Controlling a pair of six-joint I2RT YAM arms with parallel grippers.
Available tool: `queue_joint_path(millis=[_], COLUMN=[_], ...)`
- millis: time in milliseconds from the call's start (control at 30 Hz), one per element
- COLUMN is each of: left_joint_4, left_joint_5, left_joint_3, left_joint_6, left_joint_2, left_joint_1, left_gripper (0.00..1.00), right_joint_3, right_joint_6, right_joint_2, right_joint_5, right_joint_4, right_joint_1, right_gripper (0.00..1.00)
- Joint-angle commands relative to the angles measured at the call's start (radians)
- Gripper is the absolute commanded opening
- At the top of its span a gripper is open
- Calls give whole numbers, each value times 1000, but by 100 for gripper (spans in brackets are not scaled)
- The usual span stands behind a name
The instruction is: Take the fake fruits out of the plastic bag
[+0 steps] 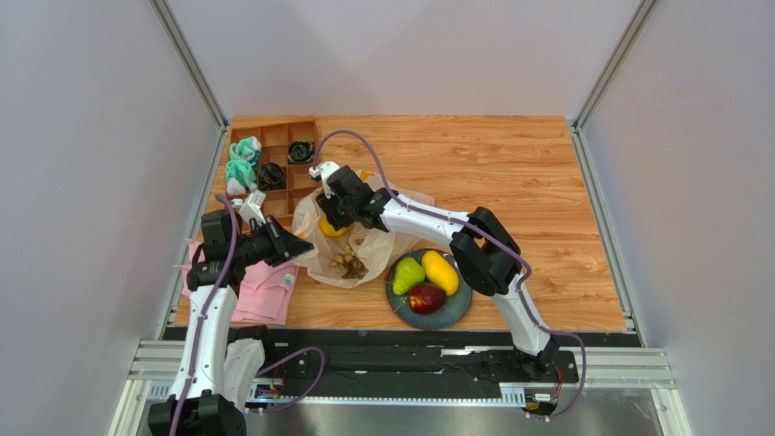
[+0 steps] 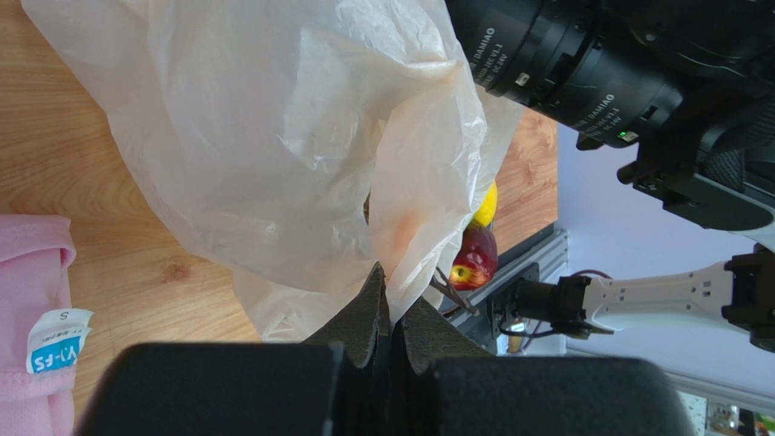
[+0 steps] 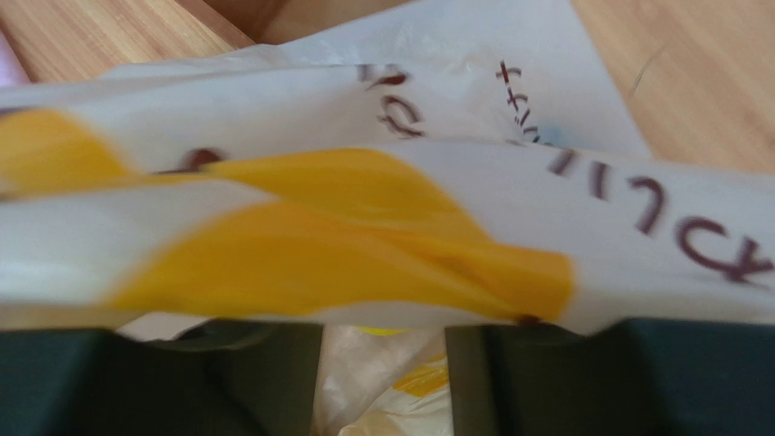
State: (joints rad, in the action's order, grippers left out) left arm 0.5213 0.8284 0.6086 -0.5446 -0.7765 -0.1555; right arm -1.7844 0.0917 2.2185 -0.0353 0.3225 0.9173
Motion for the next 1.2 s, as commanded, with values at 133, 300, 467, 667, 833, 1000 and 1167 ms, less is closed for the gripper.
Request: queue_joint_path(millis=[133,300,467,667,833,1000,1167], left_joint_4=[-33,-55,-50,18,52,52,57], left_joint_5=[11,6,23,37,32,37,40], left_joint_3=[0,14,42,66,46,43,43], left_joint_6=[-8,-9,-12,15,41,44,46], left_joint_2=[3,-27,-49,-40,-7,-20,-32], left_joint_1=[-16,-18,-19,-21,-19,-21,-21], left_gripper=[0,0,0,0,0,0,0], right_joint_3=[-10,57,36,-10,-96,-237,-280], right_joint_6=[-124,-148,-98,14,22,26,22], right_joint_2=[-126,-244,-180,-70,4,122,179], right_joint_5=[139,231,214,65,58,74,124], right_joint_4=[-40,12,53,29,26,23,-8], right_joint_1=[0,-18,-14,-5,-23,-32,-23], right_gripper=[11,6,29,74,76,78,57])
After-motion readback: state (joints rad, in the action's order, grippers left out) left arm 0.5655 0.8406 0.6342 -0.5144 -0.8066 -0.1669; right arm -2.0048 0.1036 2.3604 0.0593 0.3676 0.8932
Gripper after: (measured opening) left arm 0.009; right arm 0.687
